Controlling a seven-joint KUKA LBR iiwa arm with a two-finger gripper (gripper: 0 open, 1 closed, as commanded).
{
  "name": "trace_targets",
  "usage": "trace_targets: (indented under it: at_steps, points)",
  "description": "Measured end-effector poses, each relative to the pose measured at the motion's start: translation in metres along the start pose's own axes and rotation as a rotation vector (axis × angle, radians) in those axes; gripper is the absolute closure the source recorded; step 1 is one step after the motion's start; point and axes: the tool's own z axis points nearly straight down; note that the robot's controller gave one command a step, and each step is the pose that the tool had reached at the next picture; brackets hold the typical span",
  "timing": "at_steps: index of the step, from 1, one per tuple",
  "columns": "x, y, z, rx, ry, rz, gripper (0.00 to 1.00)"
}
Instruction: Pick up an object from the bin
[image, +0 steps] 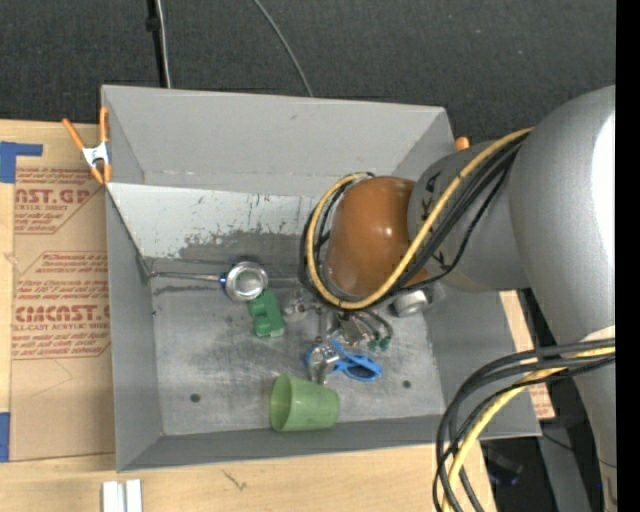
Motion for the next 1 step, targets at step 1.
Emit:
trace_targets:
  at_steps: [1]
  points:
    - [0.0426,0.0247,-0.0104,-0.004,0.011,0.452,0.0]
